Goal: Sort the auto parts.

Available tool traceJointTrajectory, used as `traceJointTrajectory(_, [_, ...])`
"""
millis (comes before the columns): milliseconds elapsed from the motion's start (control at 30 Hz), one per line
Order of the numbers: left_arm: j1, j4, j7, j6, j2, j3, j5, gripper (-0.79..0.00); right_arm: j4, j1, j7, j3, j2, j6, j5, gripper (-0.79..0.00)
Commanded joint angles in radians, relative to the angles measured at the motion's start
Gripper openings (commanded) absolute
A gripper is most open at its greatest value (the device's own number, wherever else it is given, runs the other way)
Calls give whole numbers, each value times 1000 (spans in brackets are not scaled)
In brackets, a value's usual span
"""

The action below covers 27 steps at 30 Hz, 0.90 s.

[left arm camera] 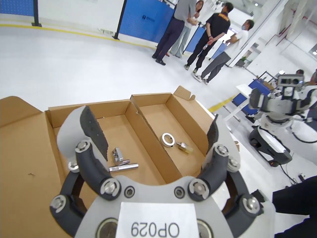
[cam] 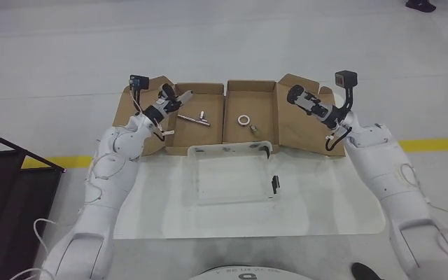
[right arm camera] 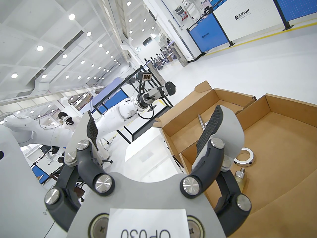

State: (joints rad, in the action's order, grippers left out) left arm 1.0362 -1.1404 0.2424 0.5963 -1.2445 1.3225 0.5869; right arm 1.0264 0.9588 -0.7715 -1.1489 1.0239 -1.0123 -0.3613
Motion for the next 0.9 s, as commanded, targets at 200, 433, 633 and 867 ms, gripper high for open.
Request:
traceJointTrajectory(200, [112,-133,310,0,17,80,-551,0,0,0,0,0,0,0,0,0])
traceJointTrajectory(433, [143,-160,423,16,29,120,-736,0,0,0,0,0,0,0,0,0])
traceJointTrajectory(633, [143,-160,423,16,29,120,-736,0,0,0,0,0,0,0,0,0])
traceJointTrajectory(867, [145,-165,413,10,29,120,-735,0,0,0,0,0,0,0,0,0])
